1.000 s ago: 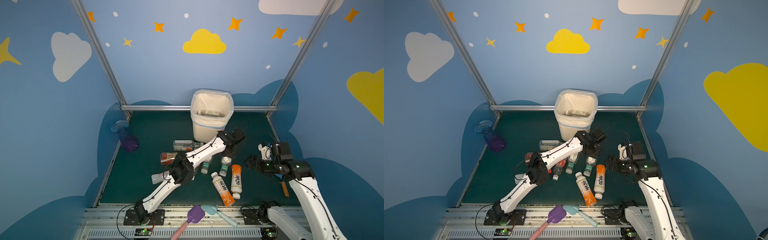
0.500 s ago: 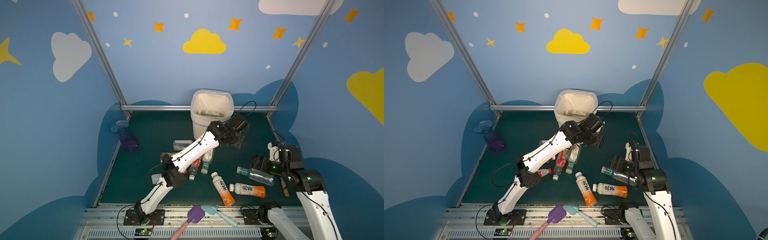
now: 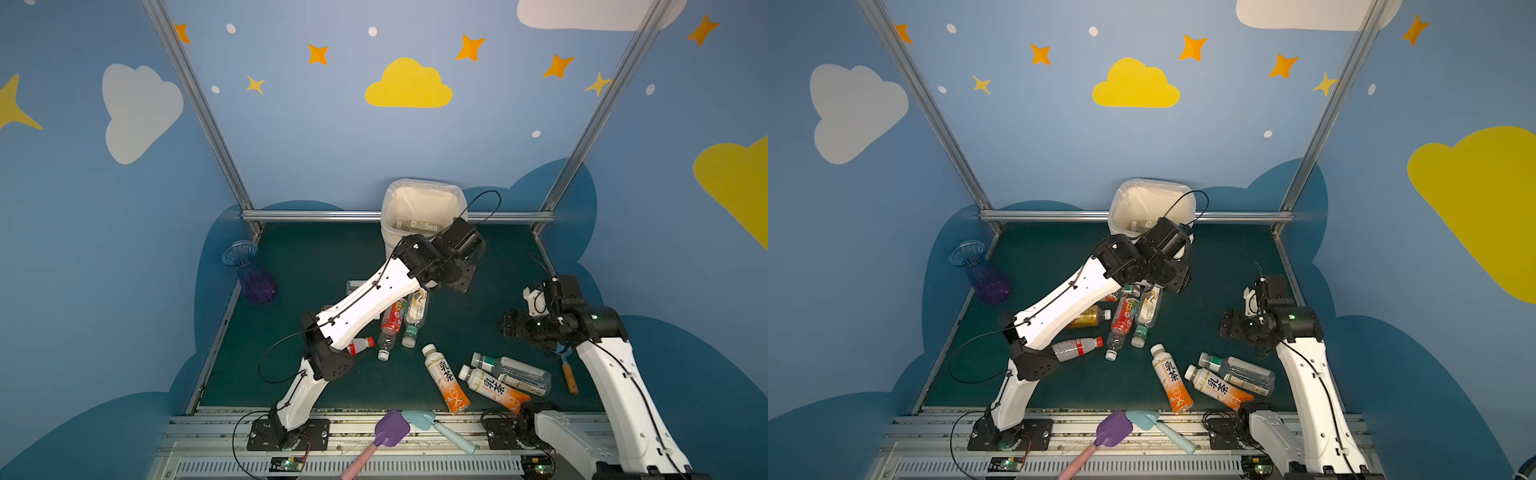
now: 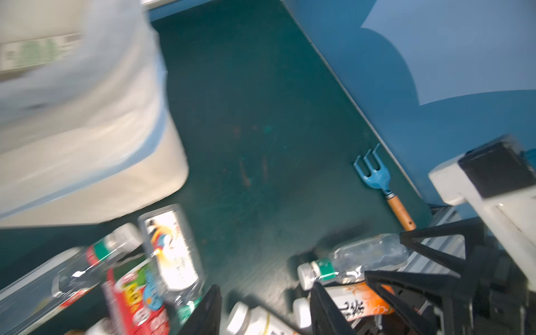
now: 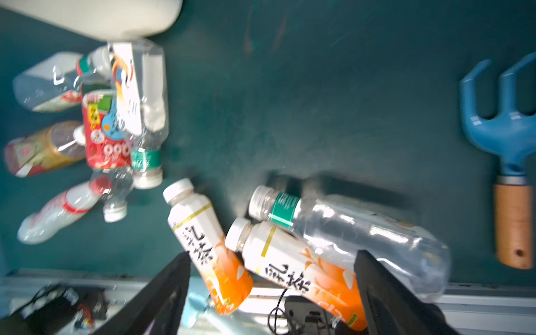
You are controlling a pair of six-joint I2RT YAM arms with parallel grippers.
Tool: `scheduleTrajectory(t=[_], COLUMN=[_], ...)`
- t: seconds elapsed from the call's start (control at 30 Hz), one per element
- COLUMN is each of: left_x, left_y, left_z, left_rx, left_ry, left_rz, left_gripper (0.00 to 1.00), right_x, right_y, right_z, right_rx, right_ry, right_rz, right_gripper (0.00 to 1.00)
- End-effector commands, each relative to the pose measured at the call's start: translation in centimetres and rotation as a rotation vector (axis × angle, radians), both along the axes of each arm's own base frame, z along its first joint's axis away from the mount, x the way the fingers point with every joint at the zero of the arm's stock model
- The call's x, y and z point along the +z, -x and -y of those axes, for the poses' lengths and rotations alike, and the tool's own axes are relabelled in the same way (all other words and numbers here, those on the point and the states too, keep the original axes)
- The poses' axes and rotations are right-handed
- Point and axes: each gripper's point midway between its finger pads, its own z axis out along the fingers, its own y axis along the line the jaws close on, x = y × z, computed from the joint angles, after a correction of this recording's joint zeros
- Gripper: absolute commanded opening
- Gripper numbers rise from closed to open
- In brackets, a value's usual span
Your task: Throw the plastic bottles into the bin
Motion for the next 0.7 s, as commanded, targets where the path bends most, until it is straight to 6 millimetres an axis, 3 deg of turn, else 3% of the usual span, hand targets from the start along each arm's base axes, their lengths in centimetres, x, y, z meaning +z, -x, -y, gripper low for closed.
scheduleTrajectory(t=[0.0, 0.1, 0.23, 0.37, 0.67], left_x=[0.8, 0.6, 0.6, 1.1, 1.5], left_y=[-0.4, -0.5, -0.8, -0.8, 0.2], left_z=[-4.0, -6.5, -9.7, -13.1, -18.7], left_rx=[0.048, 0.088, 0.16, 0.229, 0.331], left_ry=[-0.042, -0.026, 0.052, 0.154, 0.153], left_rz=[0.01, -0.002, -0.019, -0.044, -0.026], left_gripper=[0.52, 0.52, 0.53, 0.58, 0.62], right_x=[0.7, 0.7, 0.1, -2.3, -5.3], right_y=[2.2, 4.0, 6.8, 8.9, 8.5], right_z=[-2.7, -4.1, -5.5, -6.3, -11.7], right_rx=[0.146, 0.219, 0.293, 0.328, 0.381], right_ry=[-0.112, -0.136, -0.109, -0.047, 0.003], right_rz=[-0.057, -0.102, -0.17, -0.242, -0.201], right_gripper=[0.81, 0.68, 0.7, 0.72, 0.72])
